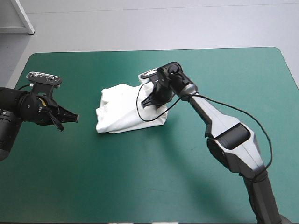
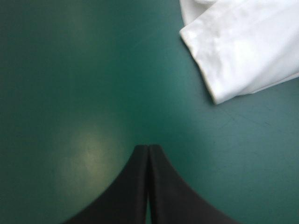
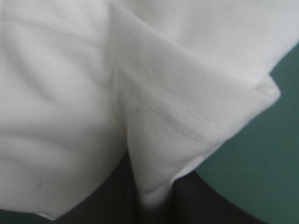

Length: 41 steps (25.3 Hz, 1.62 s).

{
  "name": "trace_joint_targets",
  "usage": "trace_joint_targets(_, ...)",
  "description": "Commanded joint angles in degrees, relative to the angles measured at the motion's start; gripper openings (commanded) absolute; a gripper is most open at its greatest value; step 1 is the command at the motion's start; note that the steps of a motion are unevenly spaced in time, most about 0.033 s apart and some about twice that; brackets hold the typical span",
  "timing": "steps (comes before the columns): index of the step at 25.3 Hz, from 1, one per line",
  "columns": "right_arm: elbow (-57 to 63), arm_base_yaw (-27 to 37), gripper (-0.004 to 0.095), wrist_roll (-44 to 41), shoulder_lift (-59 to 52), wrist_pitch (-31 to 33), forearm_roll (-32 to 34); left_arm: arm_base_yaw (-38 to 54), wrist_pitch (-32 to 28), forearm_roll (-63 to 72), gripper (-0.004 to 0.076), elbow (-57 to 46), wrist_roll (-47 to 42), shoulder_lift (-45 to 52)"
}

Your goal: Fold the cloth

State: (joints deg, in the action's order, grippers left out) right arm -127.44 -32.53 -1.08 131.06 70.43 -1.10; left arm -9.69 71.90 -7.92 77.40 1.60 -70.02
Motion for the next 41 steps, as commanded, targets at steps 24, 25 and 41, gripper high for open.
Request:
trace_joint_targets(24, 34.56, 46.69, 0.0471, 5.36, -27.51, -3.51, 4.94, -0.06, -2.63, 3.25, -0.0008, 1.21, 0.93, 1.29)
trace_joint_targets(25, 34.56, 46.68, 0.0609, 5.36, -27.61, -2.23, 4.79, -0.06, -2.77, 3.25, -0.0008, 1.21, 1.37, 1.29)
trace_joint_targets(41, 34.79, 46.68, -0.0008, 6.25, -54.02, 0.57, -2.71, -0.06, -12.98, 3.53, -0.0008, 1.21, 2.45, 1.8)
